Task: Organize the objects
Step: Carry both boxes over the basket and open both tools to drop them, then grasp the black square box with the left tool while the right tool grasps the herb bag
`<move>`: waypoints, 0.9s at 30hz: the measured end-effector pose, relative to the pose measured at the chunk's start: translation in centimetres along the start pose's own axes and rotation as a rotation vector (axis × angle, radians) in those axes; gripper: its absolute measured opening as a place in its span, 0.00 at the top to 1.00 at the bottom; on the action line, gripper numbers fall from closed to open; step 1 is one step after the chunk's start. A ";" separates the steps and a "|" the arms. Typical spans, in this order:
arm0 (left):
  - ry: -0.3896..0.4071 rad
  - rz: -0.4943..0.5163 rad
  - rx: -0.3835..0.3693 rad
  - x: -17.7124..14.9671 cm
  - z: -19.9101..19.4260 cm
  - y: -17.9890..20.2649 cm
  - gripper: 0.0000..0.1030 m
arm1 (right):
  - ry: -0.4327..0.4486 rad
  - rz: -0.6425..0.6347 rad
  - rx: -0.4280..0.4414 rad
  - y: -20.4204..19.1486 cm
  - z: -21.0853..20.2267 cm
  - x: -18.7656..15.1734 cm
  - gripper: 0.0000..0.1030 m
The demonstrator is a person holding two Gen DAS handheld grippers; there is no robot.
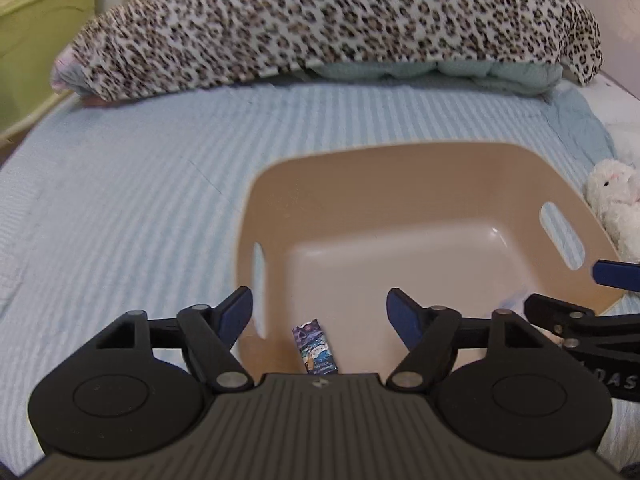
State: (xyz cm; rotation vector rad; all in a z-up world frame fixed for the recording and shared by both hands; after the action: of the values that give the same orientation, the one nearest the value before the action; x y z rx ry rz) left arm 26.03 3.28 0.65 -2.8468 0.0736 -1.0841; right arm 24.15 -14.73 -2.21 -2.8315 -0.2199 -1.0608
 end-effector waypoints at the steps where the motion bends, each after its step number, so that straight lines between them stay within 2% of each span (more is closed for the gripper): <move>1: 0.003 0.009 0.004 -0.1 -0.6 -0.1 0.26 | 0.008 0.008 0.005 0.1 -0.6 0.1 0.21; 3: 0.006 0.020 0.005 -0.3 -1.7 -0.3 0.26 | 0.018 0.022 0.018 0.3 -1.8 0.0 0.15; 9: -0.001 -0.010 -0.024 -2.2 -4.3 -1.0 0.25 | 0.031 0.011 0.023 0.3 -4.9 -1.6 0.10; 11: -0.004 -0.016 -0.028 -2.9 -4.9 -1.3 0.25 | 0.023 0.006 0.022 0.2 -5.5 -2.5 0.05; 21: -0.069 -0.014 -0.025 -7.9 -4.8 -1.4 0.25 | -0.052 0.013 0.015 0.2 -5.5 -7.6 0.05; 27: -0.131 -0.002 -0.059 -10.8 -3.3 0.1 0.25 | -0.094 0.037 0.012 0.3 -4.5 -9.9 0.05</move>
State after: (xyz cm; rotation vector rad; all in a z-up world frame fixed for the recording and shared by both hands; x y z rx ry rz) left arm 15.77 3.77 -4.10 -2.9624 0.0951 -0.9068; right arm 13.97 -16.69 -5.40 -2.8653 -0.1810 -0.9176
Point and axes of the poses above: each gripper's, at about its wrist camera, not at the fingertips, and z roughly the way its jaws point, y to its right, x to its top, the point moved 9 cm from there along z, roughly the way its jaws point, and after that the axes turned 3 degrees about x, right-handed, at the moved point
